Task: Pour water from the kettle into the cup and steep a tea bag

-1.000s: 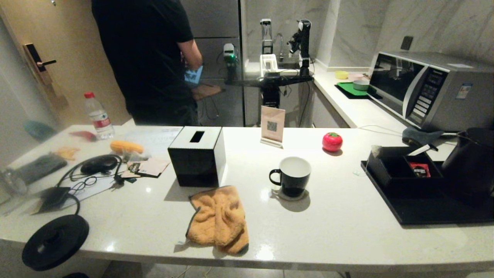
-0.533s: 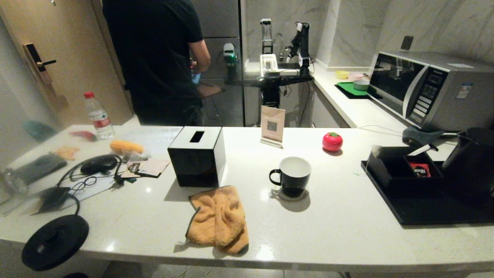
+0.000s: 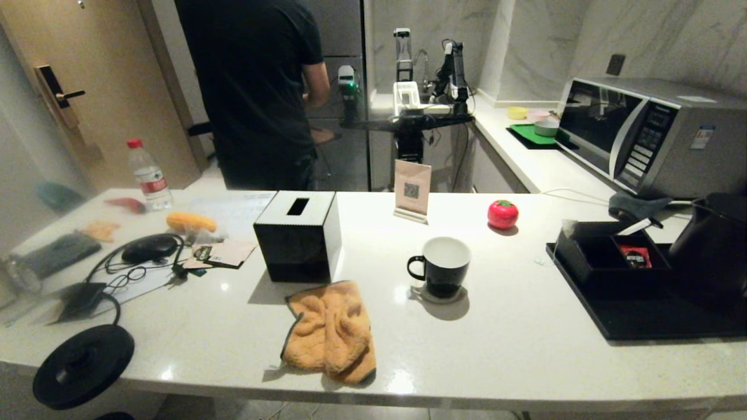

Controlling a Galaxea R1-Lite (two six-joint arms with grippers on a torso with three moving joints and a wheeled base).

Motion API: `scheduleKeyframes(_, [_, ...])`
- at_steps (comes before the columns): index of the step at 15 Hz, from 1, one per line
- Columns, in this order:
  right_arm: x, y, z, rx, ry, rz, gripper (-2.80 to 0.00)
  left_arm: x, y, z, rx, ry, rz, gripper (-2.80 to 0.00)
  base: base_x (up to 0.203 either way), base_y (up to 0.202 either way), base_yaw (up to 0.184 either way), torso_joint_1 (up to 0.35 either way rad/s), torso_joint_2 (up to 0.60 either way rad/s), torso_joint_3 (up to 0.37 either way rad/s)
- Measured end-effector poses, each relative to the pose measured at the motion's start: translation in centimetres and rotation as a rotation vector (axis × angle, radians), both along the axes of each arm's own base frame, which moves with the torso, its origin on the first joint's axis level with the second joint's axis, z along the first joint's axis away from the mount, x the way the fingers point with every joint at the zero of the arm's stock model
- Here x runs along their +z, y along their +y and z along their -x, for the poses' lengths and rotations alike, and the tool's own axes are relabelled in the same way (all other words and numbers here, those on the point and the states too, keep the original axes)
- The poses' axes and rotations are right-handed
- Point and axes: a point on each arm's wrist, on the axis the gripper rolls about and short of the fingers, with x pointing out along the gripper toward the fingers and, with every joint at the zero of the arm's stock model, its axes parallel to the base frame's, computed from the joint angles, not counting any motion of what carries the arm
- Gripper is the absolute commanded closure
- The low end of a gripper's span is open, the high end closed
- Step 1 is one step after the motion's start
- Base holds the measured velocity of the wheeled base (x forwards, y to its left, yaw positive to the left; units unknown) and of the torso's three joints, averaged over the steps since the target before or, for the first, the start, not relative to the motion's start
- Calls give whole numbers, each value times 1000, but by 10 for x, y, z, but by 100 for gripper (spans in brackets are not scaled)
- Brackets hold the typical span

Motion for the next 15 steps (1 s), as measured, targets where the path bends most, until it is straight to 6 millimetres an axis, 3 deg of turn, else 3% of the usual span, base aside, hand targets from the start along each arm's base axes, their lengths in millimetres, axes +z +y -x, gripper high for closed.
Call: scheduleKeyframes(15, [5, -2, -12, 25, -46, -3, -280, 0, 0, 0, 0, 0, 0, 0, 0, 0, 0, 0, 0, 0])
